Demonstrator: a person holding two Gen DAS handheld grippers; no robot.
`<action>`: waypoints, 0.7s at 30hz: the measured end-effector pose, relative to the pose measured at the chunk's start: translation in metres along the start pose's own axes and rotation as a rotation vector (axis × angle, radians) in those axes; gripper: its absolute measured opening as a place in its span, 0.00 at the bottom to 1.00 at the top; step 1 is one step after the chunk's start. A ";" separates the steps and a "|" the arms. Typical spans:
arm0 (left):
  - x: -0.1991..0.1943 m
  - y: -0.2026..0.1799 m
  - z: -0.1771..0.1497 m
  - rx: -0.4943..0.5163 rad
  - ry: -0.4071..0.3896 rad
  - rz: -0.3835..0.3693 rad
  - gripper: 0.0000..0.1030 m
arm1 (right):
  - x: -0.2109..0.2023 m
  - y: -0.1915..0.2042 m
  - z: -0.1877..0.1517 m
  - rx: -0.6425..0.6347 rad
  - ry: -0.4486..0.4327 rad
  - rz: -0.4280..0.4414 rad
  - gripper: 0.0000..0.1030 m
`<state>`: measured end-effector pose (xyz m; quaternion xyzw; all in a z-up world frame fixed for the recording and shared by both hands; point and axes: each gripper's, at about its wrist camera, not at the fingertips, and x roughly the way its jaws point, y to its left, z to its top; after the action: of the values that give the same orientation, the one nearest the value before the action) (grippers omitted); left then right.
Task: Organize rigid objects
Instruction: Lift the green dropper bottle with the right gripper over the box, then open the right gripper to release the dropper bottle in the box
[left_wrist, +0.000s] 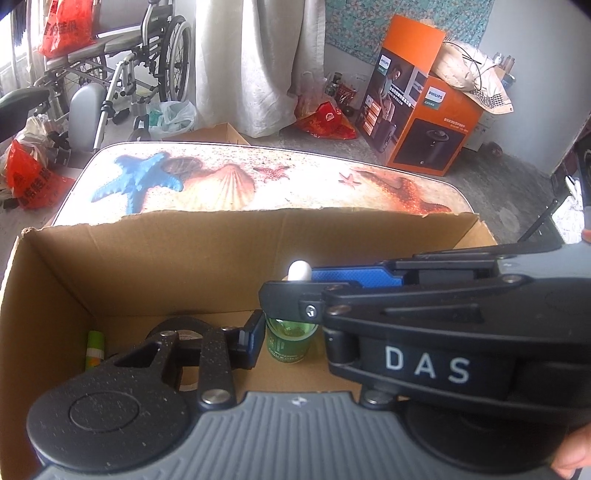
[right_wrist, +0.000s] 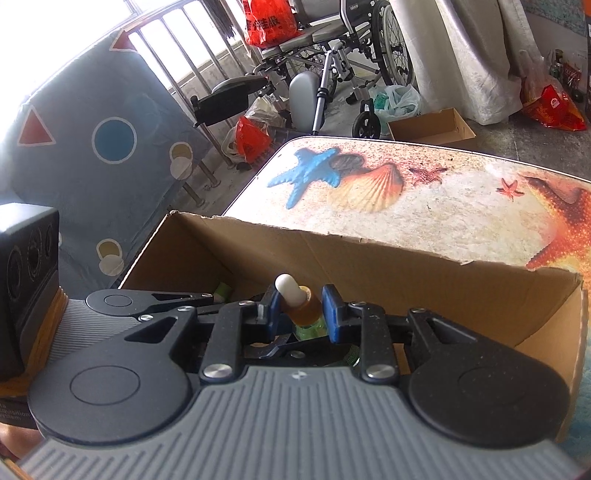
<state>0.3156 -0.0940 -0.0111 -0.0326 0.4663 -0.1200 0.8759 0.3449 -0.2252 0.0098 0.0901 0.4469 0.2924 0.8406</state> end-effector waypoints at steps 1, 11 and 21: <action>-0.001 -0.001 -0.001 0.005 -0.001 0.001 0.43 | 0.001 -0.001 -0.001 0.004 0.003 -0.003 0.24; -0.025 -0.010 -0.006 0.031 -0.042 -0.004 0.65 | -0.020 0.005 -0.003 0.007 -0.021 -0.020 0.30; -0.116 -0.022 -0.048 0.108 -0.172 -0.092 0.81 | -0.143 0.041 -0.051 0.017 -0.231 -0.021 0.32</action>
<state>0.2103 -0.0844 0.0592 -0.0171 0.3801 -0.1817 0.9067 0.2257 -0.2793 0.0975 0.1258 0.3504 0.2674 0.8888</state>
